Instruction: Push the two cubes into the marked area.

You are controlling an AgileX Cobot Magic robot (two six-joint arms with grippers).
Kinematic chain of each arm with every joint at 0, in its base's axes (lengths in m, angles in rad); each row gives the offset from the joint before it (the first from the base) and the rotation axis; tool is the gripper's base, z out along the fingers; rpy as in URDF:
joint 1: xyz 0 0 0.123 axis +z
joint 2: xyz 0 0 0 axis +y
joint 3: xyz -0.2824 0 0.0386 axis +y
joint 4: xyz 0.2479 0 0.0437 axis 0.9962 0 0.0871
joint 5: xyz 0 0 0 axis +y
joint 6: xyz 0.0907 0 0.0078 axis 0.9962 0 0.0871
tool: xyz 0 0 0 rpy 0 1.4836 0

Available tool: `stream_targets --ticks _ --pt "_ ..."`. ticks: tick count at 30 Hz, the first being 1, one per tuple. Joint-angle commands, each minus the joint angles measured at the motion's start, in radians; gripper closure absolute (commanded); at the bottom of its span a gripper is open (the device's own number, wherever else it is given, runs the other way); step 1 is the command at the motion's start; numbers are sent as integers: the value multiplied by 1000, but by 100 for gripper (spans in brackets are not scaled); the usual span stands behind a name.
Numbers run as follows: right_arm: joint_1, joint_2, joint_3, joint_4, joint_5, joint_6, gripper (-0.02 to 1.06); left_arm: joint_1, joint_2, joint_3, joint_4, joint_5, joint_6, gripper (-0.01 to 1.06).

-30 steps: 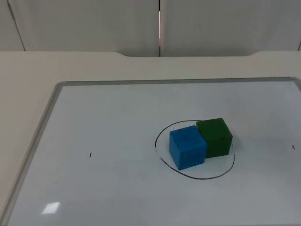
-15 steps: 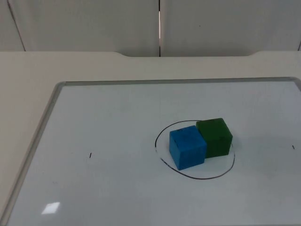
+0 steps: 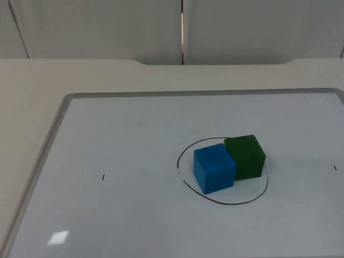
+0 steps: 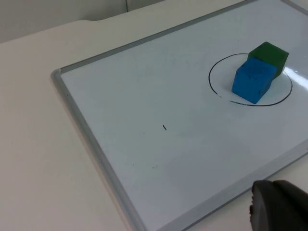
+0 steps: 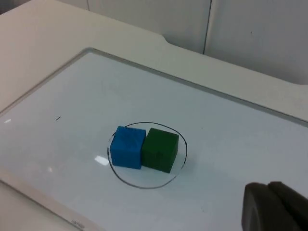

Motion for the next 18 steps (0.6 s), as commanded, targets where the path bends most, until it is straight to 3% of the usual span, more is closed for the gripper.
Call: stream_targets --ticks 1,9,18 --pt "-2 -52 3 11 69 4 104 1 -2 5 1 -1 2 105" --pt "-2 -219 3 9 213 50 104 1 -2 5 1 -1 2 105" --pt "-2 -333 39 -33 283 142 104 1 -2 5 1 -1 2 105"
